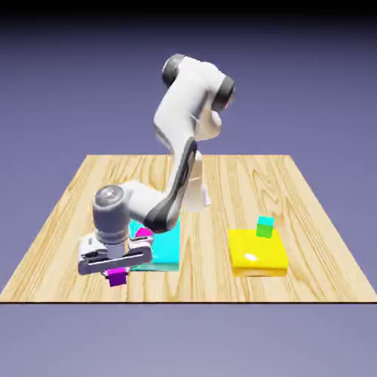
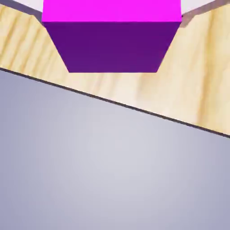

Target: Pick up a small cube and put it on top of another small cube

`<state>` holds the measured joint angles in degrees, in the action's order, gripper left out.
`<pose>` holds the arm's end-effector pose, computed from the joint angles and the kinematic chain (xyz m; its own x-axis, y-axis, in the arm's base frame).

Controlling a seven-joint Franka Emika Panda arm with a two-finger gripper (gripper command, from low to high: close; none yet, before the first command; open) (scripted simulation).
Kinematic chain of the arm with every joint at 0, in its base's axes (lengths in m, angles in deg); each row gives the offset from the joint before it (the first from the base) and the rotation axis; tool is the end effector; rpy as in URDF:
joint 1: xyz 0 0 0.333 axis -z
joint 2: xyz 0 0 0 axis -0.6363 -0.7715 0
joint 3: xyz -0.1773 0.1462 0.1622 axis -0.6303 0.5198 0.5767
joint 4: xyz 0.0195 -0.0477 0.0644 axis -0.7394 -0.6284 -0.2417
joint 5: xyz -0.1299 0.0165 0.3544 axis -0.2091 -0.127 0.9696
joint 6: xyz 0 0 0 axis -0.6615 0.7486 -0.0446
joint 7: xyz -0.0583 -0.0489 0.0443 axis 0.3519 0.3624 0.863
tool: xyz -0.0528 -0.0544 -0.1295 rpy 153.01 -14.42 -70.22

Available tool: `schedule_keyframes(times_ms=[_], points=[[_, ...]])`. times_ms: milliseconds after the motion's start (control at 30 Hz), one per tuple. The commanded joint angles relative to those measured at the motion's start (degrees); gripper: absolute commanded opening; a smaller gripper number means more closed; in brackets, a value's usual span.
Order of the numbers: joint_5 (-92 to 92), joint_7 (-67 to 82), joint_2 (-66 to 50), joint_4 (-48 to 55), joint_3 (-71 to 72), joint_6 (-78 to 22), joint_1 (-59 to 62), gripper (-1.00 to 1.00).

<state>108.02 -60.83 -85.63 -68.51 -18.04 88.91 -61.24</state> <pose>0.5133 -0.1318 0.1311 0.9135 -0.3690 -0.1715 -0.3596 -0.9293 0.0840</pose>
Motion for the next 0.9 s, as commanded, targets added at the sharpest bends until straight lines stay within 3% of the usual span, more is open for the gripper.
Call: schedule_keyframes(times_ms=[0,633,700,867], points=[[-1.49,-0.6,2.02,-1.39,2.08,-0.1,-0.73,-1.0],[-27.73,-10.56,40.38,-27.7,41.53,-2.92,-14.62,-1.0],[-27.96,-10.65,40.72,-27.93,41.87,-2.94,-14.75,-1.0],[-31.93,-13.59,32.02,-31.22,40.9,8.82,-14.1,-1.0]])
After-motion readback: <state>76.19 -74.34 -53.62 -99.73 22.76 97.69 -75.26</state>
